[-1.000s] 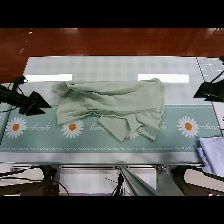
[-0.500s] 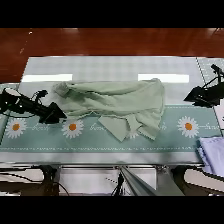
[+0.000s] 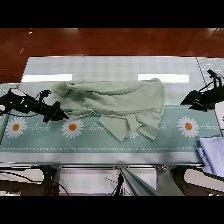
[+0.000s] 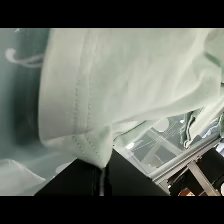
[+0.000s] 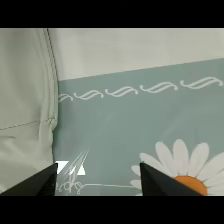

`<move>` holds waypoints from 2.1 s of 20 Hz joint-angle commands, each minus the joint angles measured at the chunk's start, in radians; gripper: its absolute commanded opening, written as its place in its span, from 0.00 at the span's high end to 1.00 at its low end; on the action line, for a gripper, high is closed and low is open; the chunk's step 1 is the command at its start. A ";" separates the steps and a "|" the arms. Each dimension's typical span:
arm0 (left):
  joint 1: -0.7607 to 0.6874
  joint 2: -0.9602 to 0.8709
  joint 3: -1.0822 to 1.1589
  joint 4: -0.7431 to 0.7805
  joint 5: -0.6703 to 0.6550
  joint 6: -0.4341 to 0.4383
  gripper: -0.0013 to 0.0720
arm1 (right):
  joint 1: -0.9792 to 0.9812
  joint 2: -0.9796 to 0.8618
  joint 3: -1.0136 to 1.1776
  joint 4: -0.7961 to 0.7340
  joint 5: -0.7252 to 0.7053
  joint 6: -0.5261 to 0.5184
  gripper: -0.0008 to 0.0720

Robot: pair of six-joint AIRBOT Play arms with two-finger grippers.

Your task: Fold the shirts.

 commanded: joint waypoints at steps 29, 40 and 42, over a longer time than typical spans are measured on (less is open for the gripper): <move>0.008 0.756 0.901 -0.143 0.256 0.032 0.94 | 0.137 0.557 0.501 0.426 -0.529 -0.053 0.97; 0.008 1.057 1.073 0.396 -0.134 -0.156 0.95 | 0.137 0.641 0.961 -0.024 -0.066 0.283 0.97; 0.008 1.028 1.073 0.401 -0.287 -0.156 0.95 | 0.137 0.640 0.964 -0.075 0.040 0.283 0.97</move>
